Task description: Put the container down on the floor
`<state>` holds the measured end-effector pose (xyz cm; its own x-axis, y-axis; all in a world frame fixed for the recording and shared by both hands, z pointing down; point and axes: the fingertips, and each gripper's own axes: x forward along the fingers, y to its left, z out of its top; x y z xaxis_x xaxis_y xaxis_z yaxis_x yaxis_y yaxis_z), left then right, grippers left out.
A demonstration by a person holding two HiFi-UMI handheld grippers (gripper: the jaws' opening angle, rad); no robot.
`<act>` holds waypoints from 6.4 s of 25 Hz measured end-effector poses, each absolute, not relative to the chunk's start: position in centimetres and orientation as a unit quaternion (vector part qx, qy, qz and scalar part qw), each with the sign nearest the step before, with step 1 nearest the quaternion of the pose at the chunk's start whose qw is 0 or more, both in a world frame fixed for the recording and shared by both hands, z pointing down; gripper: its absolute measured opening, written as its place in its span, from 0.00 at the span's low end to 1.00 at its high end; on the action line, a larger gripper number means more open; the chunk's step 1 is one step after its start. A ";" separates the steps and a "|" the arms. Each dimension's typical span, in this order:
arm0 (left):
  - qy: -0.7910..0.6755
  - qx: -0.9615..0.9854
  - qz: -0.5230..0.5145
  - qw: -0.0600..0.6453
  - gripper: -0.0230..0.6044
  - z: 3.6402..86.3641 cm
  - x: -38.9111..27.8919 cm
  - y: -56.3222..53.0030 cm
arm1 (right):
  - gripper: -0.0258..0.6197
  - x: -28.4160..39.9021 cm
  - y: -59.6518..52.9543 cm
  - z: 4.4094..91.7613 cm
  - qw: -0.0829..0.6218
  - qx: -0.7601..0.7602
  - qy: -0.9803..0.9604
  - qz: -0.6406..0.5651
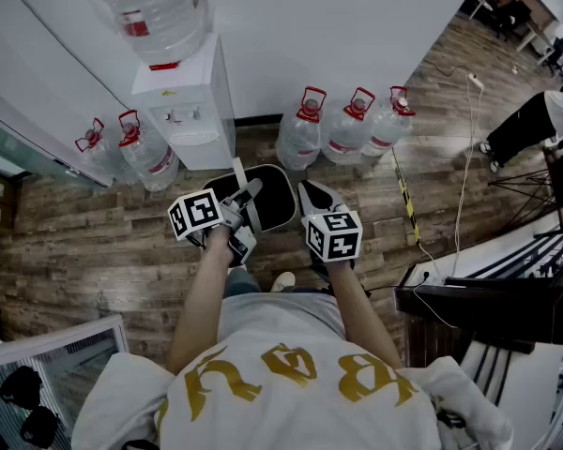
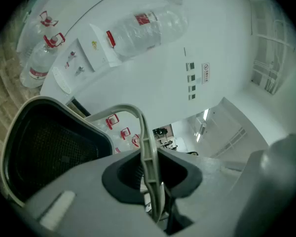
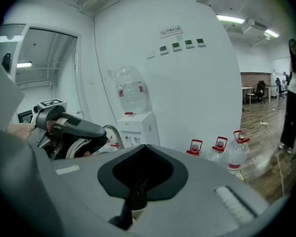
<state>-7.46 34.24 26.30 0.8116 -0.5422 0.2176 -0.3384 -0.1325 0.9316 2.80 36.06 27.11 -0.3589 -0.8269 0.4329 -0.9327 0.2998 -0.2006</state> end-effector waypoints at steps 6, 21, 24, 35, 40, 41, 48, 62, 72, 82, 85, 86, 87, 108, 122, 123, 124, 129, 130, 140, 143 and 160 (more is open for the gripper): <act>-0.304 0.741 -0.085 0.593 0.15 26.8 -7.6 34.5 | 0.08 3.2 36.4 27.1 0.128 0.550 -0.799 0.205; -0.315 0.729 -0.079 0.602 0.15 29.2 -8.0 31.9 | 0.08 5.8 34.3 28.5 0.191 0.591 -0.766 0.165; -0.316 0.727 -0.075 0.605 0.15 29.9 -7.9 29.9 | 0.08 5.6 32.2 29.1 0.195 0.590 -0.766 0.168; -0.305 0.717 -0.064 0.624 0.14 33.3 -7.0 17.4 | 0.08 5.3 19.7 33.0 0.216 0.585 -0.755 0.201; -0.285 0.722 -0.057 0.628 0.14 33.5 -5.9 11.1 | 0.08 4.2 13.4 33.4 0.224 0.585 -0.751 0.210; -0.279 0.724 -0.054 0.629 0.14 33.5 -5.7 10.0 | 0.08 4.0 12.3 33.4 0.225 0.586 -0.750 0.210; -0.244 0.739 -0.043 0.627 0.14 32.9 -3.9 4.0 | 0.08 4.8 6.9 32.8 0.222 0.609 -0.733 0.210; -0.242 0.720 -0.052 0.648 0.14 34.3 -2.1 -0.4 | 0.08 6.3 2.5 33.2 0.204 0.611 -0.728 0.236; -0.245 0.712 -0.030 0.658 0.14 37.9 -0.9 -2.5 | 0.08 7.4 -0.5 37.1 0.221 0.592 -0.729 0.263; -0.273 0.699 0.013 0.660 0.14 44.0 0.2 -4.6 | 0.08 8.0 -2.5 41.8 0.243 0.548 -0.748 0.285; -0.280 0.693 0.023 0.664 0.14 46.1 0.1 -5.2 | 0.08 8.1 -3.2 43.3 0.251 0.538 -0.749 0.294; -0.281 0.688 0.027 0.668 0.14 46.8 0.0 -5.2 | 0.08 8.2 -3.2 43.9 0.255 0.534 -0.749 0.298; -0.283 0.684 0.031 0.671 0.14 47.6 0.0 -5.3 | 0.08 8.2 -3.2 44.4 0.259 0.530 -0.749 0.301; -0.348 0.654 0.083 0.667 0.14 62.4 -0.8 -8.6 | 0.08 5.7 -6.0 57.0 0.300 0.425 -0.788 0.329; -0.368 0.644 0.147 0.655 0.13 73.1 -1.6 -7.7 | 0.08 5.0 -5.0 66.9 0.337 0.403 -0.776 0.349; -0.370 0.642 0.148 0.655 0.13 73.8 -1.6 -7.7 | 0.08 5.0 -4.8 67.5 0.337 0.403 -0.775 0.352; -0.373 0.640 0.149 0.655 0.13 74.5 -1.6 -7.8 | 0.08 4.9 -4.6 68.0 0.337 0.402 -0.774 0.355; -0.382 0.636 0.166 0.649 0.13 78.2 -1.9 -8.3 | 0.08 5.0 -4.4 71.1 0.332 0.406 -0.765 0.373; -0.384 0.636 0.170 0.647 0.13 78.9 -2.0 -8.4 | 0.08 4.9 -4.5 71.6 0.332 0.406 -0.764 0.376; -0.394 0.637 0.186 0.635 0.13 84.5 -3.2 -8.8 | 0.08 3.7 -5.2 75.3 0.350 0.393 -0.767 0.366; -0.393 0.639 0.196 0.632 0.13 85.6 -3.3 -8.9 | 0.08 3.7 -5.2 76.4 0.354 0.395 -0.761 0.375; -0.404 0.643 0.230 0.608 0.14 88.8 -3.9 -9.9 | 0.08 2.9 -6.0 78.8 0.361 0.399 -0.747 0.389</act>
<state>-3.90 -9.89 88.80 0.5675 -0.2401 0.7876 -0.7999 0.0663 0.5965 2.93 -6.04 78.84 -0.4205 -0.3154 0.8507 -0.8779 0.3781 -0.2937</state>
